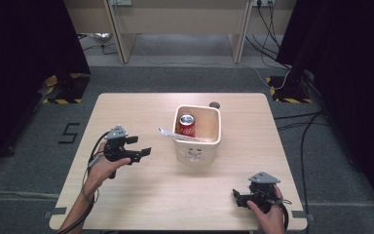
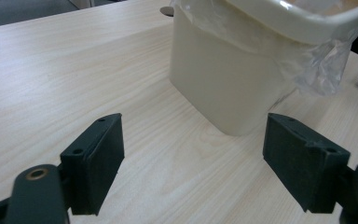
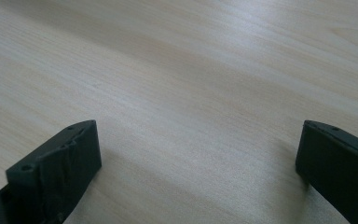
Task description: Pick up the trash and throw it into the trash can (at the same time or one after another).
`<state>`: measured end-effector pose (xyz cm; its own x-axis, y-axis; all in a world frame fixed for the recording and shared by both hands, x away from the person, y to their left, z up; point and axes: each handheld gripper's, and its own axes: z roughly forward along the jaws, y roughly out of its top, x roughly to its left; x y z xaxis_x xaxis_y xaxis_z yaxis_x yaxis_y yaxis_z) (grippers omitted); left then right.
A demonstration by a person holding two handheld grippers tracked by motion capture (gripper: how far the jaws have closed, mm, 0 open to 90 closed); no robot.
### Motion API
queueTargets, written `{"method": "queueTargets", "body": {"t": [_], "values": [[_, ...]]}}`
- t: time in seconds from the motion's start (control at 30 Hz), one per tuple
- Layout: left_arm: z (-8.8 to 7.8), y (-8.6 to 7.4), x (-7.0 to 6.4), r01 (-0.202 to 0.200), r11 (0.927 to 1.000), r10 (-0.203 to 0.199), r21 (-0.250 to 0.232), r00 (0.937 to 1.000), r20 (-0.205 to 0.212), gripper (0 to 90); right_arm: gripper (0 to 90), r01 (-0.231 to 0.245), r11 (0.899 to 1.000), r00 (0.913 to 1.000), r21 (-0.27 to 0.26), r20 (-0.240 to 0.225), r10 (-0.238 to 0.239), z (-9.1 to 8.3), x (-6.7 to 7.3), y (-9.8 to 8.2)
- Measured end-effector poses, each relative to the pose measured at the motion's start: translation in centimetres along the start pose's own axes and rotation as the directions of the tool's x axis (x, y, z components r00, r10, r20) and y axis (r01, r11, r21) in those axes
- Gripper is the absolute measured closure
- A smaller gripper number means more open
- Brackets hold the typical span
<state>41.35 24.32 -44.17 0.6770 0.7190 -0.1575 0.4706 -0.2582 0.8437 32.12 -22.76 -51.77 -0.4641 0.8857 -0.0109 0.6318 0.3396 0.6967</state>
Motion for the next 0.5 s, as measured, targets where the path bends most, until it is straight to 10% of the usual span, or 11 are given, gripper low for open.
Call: {"method": "queueTargets", "body": {"t": [0.5], "values": [[-0.3,-1.3,-0.8,-0.026,0.9997,0.026,0.001,0.9994,-0.022,18.8,0.3,0.001,1.000,1.0000,0.000,0.001,-0.001,0.0,0.0,0.0]]}}
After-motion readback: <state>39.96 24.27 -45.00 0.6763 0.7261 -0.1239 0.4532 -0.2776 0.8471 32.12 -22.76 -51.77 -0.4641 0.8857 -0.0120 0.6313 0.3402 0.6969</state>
